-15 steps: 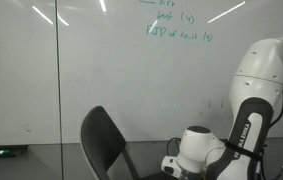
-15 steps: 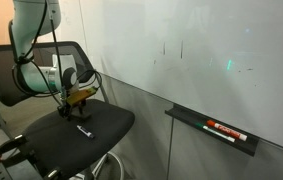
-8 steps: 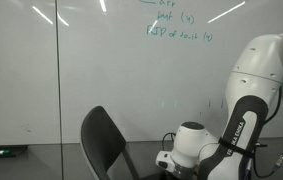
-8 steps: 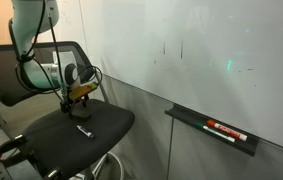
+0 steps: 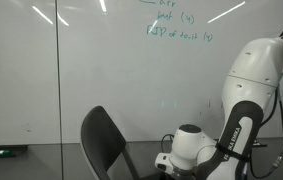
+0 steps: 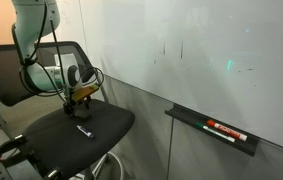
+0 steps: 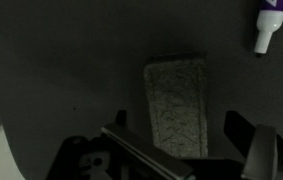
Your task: Use the eraser to wipe the markings on the whiteboard
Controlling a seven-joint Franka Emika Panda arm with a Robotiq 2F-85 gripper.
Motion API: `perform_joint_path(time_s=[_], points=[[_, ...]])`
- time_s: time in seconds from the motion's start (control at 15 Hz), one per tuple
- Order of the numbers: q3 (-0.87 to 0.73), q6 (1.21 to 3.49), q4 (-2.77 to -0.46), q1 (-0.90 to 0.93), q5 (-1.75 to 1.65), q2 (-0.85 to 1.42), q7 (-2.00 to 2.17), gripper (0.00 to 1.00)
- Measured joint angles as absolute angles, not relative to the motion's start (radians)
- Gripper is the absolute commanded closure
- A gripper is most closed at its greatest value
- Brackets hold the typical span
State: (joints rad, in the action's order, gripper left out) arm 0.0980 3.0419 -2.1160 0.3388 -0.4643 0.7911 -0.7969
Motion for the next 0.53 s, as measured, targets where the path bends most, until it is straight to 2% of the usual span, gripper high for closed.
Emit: perform_joint_path(time_s=[0.07,0.13,0.2,0.47,0.53], points=[[0.096,3.042,-2.112,0.34,-0.465,0.798,-0.794,0.25],[0.096,3.042,-2.108,0.341,-0.466,0.806,-0.791,0.27],[0.095,3.043,-2.103,0.342,-0.468,0.814,-0.789,0.34],[0.095,3.044,-2.088,0.347,-0.474,0.83,-0.784,0.66],[0.094,3.043,-2.085,0.348,-0.481,0.829,-0.783,0.68]])
